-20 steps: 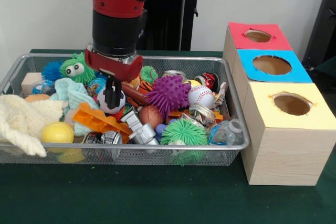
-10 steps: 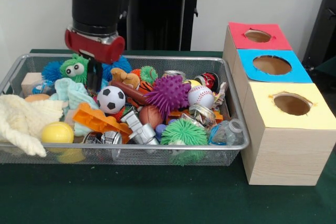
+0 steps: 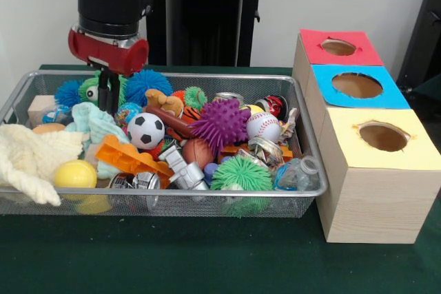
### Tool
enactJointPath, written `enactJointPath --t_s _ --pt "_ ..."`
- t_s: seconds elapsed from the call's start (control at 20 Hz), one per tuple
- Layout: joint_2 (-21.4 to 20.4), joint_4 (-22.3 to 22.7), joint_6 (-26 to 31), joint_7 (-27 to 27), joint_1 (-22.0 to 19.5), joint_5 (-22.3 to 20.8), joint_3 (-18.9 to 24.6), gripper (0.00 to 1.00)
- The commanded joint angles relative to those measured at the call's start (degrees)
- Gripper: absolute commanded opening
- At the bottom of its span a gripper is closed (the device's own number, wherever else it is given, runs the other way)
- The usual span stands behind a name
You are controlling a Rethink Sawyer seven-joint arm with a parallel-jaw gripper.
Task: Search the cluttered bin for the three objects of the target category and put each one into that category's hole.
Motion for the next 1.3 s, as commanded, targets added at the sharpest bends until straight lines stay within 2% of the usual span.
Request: enactJointPath --t_s 0.05,0.65,0.8,1.3 --pt "1.3 5.7 3.2 -18.3 -1.9 -5.4 5.5 0.00" --pt "-3.0 12.5 1.7 -17.5 -5.0 -6.0 7.4 0.00" --pt "-5.2 14.0 4.3 -18.3 -5.8 -4.4 8.9 0.00" --pt "-14.2 21.3 7.1 -18.1 -8.2 -0.7 12.2 0.00"
